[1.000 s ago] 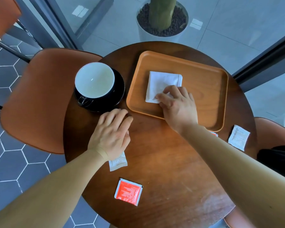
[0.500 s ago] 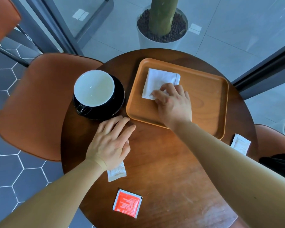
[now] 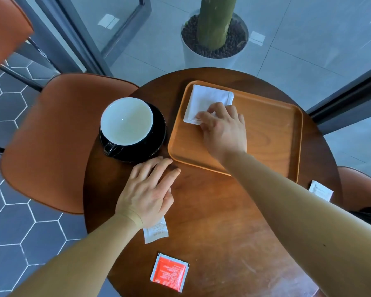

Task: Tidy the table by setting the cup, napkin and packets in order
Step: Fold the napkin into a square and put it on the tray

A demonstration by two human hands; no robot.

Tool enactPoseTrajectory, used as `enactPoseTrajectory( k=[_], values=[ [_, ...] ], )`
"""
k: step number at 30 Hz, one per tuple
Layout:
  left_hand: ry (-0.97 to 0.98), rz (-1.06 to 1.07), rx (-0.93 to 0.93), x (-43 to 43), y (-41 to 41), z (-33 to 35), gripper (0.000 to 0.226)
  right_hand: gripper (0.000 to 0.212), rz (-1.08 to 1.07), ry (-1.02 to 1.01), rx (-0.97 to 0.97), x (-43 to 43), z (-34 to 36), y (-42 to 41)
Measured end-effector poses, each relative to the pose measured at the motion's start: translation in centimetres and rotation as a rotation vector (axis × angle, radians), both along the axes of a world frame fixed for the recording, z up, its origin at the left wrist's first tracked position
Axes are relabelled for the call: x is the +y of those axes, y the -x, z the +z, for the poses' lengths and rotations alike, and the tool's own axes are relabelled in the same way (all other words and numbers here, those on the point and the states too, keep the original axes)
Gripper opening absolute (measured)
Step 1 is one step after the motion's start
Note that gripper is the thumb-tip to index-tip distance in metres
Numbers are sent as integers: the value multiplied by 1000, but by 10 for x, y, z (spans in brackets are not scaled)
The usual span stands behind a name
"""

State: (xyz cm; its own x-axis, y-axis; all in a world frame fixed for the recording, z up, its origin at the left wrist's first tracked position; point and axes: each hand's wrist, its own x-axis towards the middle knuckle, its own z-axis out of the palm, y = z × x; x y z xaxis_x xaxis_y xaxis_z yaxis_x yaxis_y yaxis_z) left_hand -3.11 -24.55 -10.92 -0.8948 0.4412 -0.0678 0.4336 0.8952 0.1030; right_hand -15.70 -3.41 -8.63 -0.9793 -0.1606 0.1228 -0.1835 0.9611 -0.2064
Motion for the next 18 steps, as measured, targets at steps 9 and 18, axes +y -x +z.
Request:
enactPoseTrajectory(
  k=[9,18],
  values=[
    [-23,5,17,-1,0,-1,45,26,-5,1,-28,-3,0,4],
    [-28,6,15,0,0,-2,46,27,-23,36,-56,-2,1,5]
  ],
)
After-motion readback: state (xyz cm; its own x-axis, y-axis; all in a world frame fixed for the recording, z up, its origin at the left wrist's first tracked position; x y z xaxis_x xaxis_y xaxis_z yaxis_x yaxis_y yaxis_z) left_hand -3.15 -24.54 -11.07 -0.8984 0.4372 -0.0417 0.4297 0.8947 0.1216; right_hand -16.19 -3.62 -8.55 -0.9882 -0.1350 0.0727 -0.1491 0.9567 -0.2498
